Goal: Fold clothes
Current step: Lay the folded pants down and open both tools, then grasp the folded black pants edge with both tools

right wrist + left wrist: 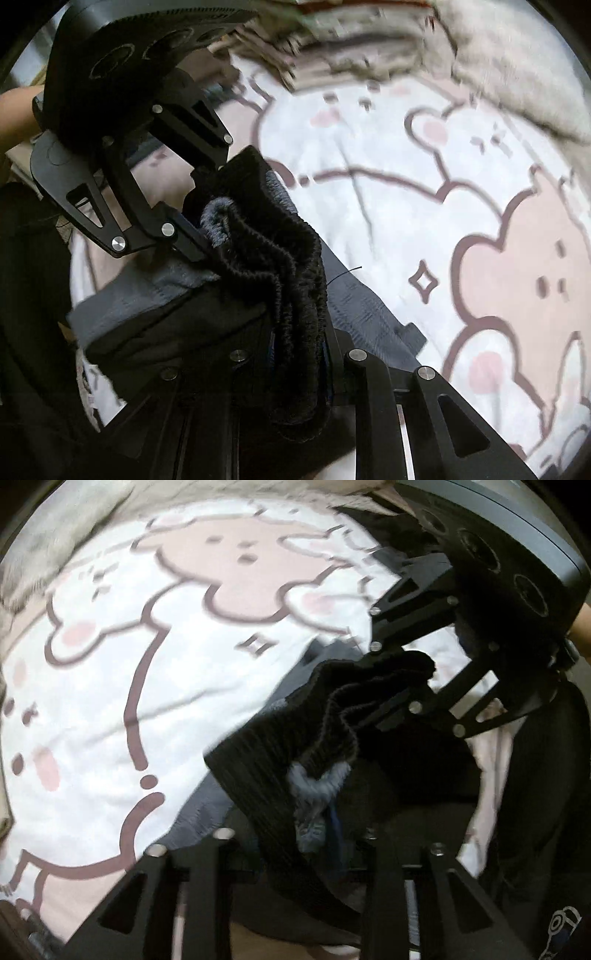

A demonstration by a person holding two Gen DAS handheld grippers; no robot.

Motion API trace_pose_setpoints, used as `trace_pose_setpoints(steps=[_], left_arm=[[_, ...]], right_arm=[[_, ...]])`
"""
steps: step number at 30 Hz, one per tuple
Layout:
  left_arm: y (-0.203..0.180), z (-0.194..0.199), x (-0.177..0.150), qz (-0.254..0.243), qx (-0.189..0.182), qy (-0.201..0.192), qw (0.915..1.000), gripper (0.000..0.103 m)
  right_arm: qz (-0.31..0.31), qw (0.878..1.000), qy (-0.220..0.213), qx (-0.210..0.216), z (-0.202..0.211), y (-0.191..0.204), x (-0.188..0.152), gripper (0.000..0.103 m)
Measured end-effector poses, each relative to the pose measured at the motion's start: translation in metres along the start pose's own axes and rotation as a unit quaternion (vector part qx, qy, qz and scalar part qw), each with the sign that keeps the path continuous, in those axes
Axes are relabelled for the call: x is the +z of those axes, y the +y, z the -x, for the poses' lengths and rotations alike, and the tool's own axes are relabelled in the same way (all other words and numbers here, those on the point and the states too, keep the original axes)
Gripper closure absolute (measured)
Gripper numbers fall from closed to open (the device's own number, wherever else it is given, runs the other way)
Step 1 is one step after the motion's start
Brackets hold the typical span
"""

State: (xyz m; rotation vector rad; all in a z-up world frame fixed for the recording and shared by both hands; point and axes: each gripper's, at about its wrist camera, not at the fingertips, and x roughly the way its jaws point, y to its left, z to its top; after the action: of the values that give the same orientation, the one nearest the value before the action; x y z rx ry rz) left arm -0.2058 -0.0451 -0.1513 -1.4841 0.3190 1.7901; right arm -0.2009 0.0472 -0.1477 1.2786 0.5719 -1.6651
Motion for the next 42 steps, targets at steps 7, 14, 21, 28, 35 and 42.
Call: trace_pose_setpoints(steps=[7,14,21,28,35,42], left_arm=[[0.022,0.015,-0.024,0.051,0.025,-0.023,0.9981,0.045],[-0.016,0.073,-0.071,0.115,0.013,-0.075,0.9905,0.040],[-0.090,0.075,-0.120,0.169,-0.056,-0.094,0.9796,0.029],[-0.126,0.028,-0.141,0.172,-0.035,-0.068,0.9822,0.029],[-0.113,0.012,-0.140,0.206,-0.031,-0.067,0.9758,0.070],[-0.087,0.033,-0.159,0.218,-0.003,-0.055,0.9744,0.084]], right_arm=[[-0.090,0.996,0.013,0.006,-0.024,-0.027,-0.006,0.055],[-0.177,0.981,-0.057,-0.053,0.054,-0.036,-0.053,0.034],[-0.180,0.979,-0.082,-0.043,0.108,0.018,-0.141,0.035],[-0.138,0.990,-0.040,0.013,0.069,0.080,-0.177,0.049],[-0.160,0.987,-0.026,0.010,0.032,0.078,-0.177,0.067],[-0.153,0.988,0.003,-0.023,0.022,0.076,-0.174,0.093]])
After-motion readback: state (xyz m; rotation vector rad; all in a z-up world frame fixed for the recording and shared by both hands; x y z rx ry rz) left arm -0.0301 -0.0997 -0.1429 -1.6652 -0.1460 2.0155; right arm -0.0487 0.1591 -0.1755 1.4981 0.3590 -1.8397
